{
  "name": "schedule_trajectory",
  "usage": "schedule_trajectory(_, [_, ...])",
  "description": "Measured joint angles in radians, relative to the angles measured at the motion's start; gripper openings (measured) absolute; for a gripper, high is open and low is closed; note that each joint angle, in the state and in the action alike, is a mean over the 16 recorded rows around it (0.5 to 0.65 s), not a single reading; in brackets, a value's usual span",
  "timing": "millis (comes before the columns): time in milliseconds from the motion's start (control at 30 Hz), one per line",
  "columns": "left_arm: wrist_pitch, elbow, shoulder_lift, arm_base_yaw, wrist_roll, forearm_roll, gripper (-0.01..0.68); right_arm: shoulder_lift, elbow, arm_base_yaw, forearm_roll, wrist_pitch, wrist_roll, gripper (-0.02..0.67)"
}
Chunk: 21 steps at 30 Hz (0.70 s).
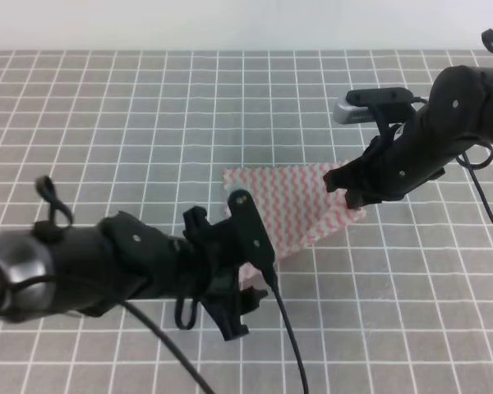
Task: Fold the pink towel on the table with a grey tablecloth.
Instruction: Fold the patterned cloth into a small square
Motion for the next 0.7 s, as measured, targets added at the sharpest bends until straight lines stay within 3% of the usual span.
schedule_trajectory(233, [-0.060,-0.011,0.055,-0.015,0.004,0.012,0.449,-0.005,0.001,-0.001,0.000,-0.008,-0.001,-0.015])
schedule_trajectory(367, [-0.097,-0.012,0.074,-0.017,0.004,0.016,0.408,-0.004,0.001,0.000,0.000,-0.008,-0.001,-0.015])
schedule_trajectory(700, [-0.164,-0.028,0.087,-0.017,0.002,-0.020,0.159,0.001,0.001,0.000,-0.001,-0.008,-0.006,-0.015])
